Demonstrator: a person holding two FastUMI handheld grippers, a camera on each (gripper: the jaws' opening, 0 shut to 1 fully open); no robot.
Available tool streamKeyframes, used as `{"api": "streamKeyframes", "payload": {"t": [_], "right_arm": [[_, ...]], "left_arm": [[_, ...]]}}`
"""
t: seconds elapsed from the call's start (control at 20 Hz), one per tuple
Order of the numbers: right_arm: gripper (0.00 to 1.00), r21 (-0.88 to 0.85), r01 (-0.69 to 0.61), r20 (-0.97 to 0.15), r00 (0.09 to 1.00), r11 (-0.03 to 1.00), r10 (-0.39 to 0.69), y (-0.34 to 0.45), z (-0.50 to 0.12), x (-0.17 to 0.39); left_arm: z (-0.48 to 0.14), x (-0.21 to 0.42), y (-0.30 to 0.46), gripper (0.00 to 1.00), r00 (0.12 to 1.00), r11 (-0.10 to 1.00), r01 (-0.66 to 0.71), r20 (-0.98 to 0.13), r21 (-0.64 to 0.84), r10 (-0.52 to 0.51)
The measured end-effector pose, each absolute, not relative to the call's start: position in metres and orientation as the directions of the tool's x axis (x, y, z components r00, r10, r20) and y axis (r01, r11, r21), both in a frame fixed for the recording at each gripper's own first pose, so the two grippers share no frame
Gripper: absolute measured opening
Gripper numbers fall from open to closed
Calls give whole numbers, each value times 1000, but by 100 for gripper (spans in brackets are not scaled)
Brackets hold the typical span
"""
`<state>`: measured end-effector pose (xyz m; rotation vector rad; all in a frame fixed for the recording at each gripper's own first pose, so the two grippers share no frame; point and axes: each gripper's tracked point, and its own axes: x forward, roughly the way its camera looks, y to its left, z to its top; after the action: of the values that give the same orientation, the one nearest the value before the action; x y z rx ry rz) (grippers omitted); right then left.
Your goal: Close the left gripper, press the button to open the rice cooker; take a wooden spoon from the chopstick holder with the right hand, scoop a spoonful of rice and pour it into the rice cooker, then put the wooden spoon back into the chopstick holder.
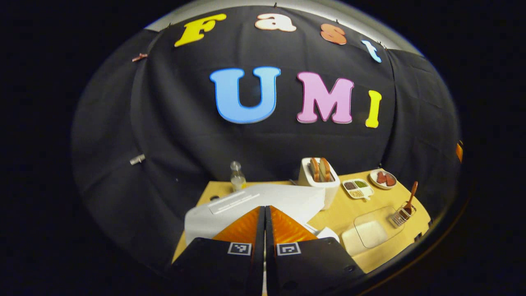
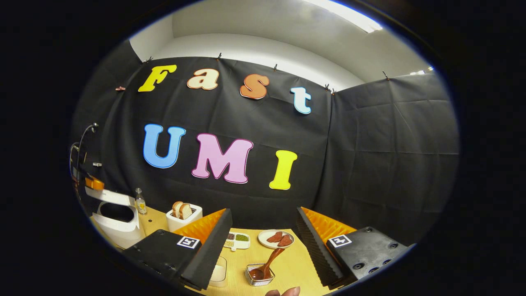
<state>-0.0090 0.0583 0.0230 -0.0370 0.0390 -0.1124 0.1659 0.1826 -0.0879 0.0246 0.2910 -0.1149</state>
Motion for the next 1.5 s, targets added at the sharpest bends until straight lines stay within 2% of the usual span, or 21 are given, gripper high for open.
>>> {"api": "streamKeyframes", "payload": {"t": [0.05,0.15,0.25,0.3,0.45,0.55,0.65,0.85,1.1,1.5], "right_arm": [[96,-40,113,-32,993,993,-114,57,25,-11],[98,-28,112,-33,993,993,-113,54,23,-14],[97,-8,104,-49,993,995,-104,53,18,-16],[97,-3,100,-58,993,995,-100,51,14,-17],[97,14,83,-98,992,996,-81,44,-3,-17],[98,45,63,-120,991,997,-57,40,-15,-15],[98,63,45,-140,990,997,-36,34,-30,-9],[98,93,-14,-187,982,996,32,26,-64,8],[98,176,-28,-308,948,984,82,7,-130,33],[98,314,-51,-476,856,948,203,-10,-242,72]], "left_arm": [[-69,166,186,11,971,995,89,-228,41,-78],[-41,159,187,10,989,996,48,-141,71,-37],[-19,147,179,22,997,995,30,-67,91,-24],[-8,140,170,44,999,995,39,-36,91,-36],[17,114,150,92,997,997,43,59,57,-46],[31,98,131,96,991,998,58,125,1,-57],[33,84,113,98,987,996,81,146,-39,-75],[13,64,84,98,995,995,74,65,-64,-70],[3,48,62,98,998,994,46,44,-99,-41],[-5,39,39,98,1000,997,-23,-10,-74,22]]}}
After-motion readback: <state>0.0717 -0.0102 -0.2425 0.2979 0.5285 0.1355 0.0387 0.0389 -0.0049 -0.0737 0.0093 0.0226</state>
